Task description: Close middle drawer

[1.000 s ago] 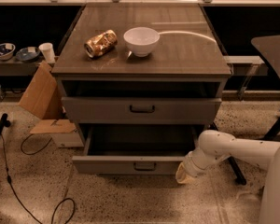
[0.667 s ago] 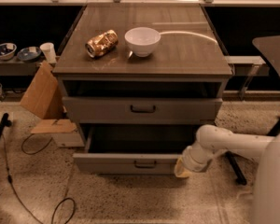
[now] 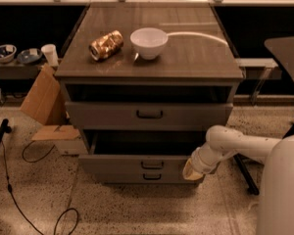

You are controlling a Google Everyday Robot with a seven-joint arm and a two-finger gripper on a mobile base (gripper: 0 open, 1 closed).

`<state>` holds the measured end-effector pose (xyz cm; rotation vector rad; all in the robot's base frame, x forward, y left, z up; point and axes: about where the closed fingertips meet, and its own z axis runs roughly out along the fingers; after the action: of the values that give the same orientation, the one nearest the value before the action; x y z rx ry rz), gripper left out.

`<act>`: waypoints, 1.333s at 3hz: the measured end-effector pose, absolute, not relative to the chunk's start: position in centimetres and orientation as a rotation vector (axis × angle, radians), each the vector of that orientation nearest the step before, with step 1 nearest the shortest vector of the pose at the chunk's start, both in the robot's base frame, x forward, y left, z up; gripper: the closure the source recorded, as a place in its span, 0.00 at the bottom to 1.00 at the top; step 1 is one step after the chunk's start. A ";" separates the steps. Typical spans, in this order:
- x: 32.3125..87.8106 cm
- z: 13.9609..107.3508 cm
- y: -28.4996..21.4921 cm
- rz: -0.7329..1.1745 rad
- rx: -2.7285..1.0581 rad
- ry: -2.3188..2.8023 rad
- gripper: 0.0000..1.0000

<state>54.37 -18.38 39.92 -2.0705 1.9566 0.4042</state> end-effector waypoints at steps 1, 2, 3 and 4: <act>58.0 40.7 -18.6 0.382 -1.972 2.020 1.00; 58.4 40.8 -18.7 0.380 -1.958 2.028 1.00; 61.3 41.8 -18.7 0.369 -1.877 2.071 1.00; 62.7 42.2 -18.6 0.367 -1.820 2.107 1.00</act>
Offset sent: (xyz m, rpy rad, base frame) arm 0.1243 -0.0108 0.0350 0.0421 -0.0479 -0.2649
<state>62.69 -18.60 42.21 -1.8202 2.1069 0.3666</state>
